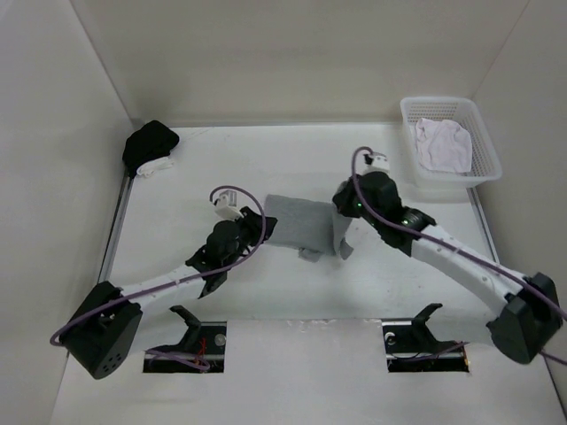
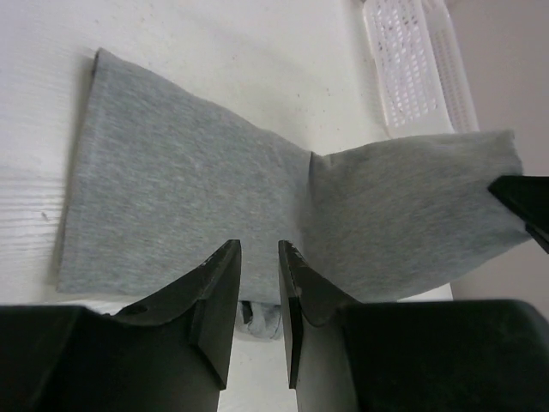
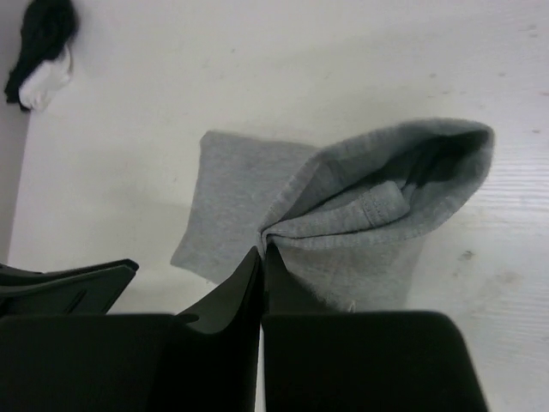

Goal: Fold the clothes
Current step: Fold the tank top

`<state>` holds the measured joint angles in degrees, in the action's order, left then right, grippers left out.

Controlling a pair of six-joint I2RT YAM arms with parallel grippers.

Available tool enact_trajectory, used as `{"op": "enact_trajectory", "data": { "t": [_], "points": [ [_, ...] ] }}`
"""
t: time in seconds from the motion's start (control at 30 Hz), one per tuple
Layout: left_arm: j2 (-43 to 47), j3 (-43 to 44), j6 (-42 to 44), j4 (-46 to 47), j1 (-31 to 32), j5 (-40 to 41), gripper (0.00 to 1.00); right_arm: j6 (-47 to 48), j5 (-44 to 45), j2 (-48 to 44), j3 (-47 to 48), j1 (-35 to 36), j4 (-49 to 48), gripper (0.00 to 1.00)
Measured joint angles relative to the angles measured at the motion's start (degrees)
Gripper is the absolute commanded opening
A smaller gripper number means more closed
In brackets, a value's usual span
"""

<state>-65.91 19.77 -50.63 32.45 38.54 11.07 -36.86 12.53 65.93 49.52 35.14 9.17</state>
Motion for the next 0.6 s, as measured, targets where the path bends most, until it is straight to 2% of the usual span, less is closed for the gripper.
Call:
{"op": "enact_trajectory", "data": {
  "t": [0.13, 0.3, 0.33, 0.37, 0.4, 0.47, 0.53, 0.6],
  "points": [
    [5.11, -2.82, -0.35, -0.81, -3.78, -1.29, 0.23, 2.14, 2.29, 12.85, 10.21, 6.75, 2.93, 0.02],
    [13.27, -5.31, -0.74, -3.80, -9.99, -3.43, 0.24, 3.06, 3.10, 28.50, 23.63, 11.50, 6.86, 0.03],
    [14.84, -5.68, -0.81, -4.42, -11.15, -3.91, 0.24, 3.08, 3.10, 31.89, 26.69, 12.20, 7.39, 0.06],
    [16.24, -5.95, -0.83, -5.07, -12.28, -4.37, 0.24, 3.04, 3.13, 35.23, 29.73, 12.87, 7.78, 0.13],
    [17.64, -6.16, -0.85, -5.88, -13.42, -4.87, 0.25, 2.82, 3.13, 38.14, 32.33, 13.51, 8.09, 0.25],
    [19.82, -6.56, -0.98, -7.13, -15.39, -5.79, 0.26, 2.34, 3.06, 43.36, 36.57, 15.02, 8.39, 0.42],
    [21.29, -6.75, -1.05, -8.41, -17.03, -6.64, 0.26, 1.53, 2.71, 46.80, 38.49, 16.83, 8.31, 0.47],
    [21.90, -6.78, -1.14, -9.38, -18.25, -7.28, 0.26, 0.83, 2.16, 47.32, 37.73, 18.27, 8.15, 0.48]
  ]
}}
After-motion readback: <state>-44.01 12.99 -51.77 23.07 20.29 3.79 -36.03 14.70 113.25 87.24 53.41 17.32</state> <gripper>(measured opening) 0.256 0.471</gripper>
